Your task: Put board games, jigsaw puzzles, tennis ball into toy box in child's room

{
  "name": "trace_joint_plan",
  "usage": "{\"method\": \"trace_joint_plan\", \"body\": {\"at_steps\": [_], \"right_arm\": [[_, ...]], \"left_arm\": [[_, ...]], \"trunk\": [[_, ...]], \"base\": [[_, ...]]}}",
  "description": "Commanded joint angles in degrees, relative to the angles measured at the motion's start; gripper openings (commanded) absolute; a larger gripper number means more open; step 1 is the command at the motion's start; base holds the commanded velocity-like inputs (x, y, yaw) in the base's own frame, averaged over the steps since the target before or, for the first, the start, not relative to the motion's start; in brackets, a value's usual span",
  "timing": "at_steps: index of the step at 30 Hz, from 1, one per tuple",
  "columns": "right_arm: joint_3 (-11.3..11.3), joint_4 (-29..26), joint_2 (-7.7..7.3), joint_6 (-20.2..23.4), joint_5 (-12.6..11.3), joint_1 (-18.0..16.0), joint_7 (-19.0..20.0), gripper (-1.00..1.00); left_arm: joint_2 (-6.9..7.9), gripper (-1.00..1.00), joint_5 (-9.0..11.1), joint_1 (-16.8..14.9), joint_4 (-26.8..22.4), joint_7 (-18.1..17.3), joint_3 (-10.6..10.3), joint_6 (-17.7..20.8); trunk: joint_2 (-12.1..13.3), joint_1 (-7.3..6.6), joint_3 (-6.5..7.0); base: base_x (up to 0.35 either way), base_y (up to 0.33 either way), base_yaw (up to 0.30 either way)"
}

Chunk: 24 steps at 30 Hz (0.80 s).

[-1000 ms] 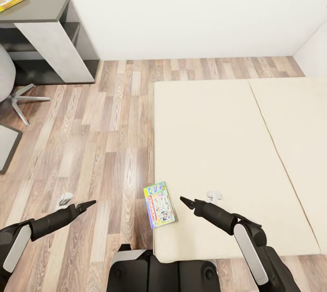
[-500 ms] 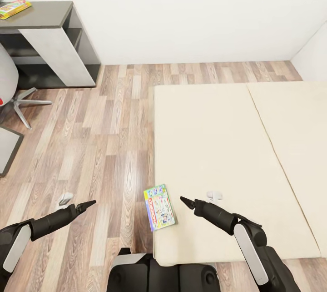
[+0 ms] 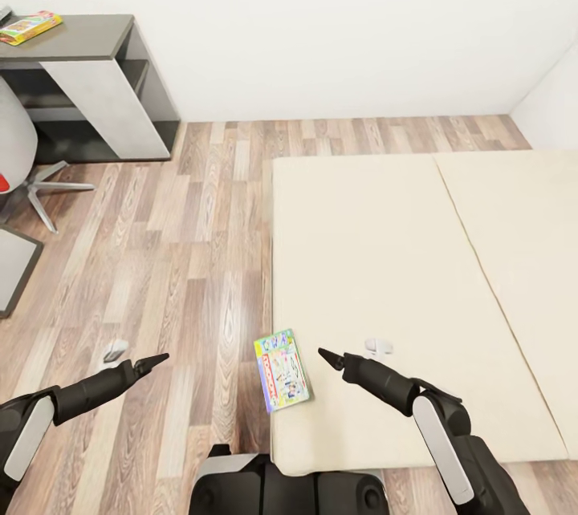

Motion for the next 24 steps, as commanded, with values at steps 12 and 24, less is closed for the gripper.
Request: {"method": "trace_joint_plan", "body": {"at_steps": [12, 24], "right_arm": [[-0.07, 2.93, -0.03, 0.32, -0.14, -0.49, -3.03, 1.00], [-0.08, 3.09, -0.01, 0.57, -0.12, -0.50, -4.84, 1.00]], "left_arm": [[-0.08, 1.00, 0.09, -0.02, 0.00, -0.02, 0.00, 0.30], [-0.10, 1.00, 0.09, -0.02, 0.00, 0.57, -0.04, 0.30]], "trunk": [[-0.08, 0.03, 1.06], [-0.08, 0.03, 2.18]], "base": [[0.000, 0.000, 0.000], [0.000, 0.000, 0.000]]}}
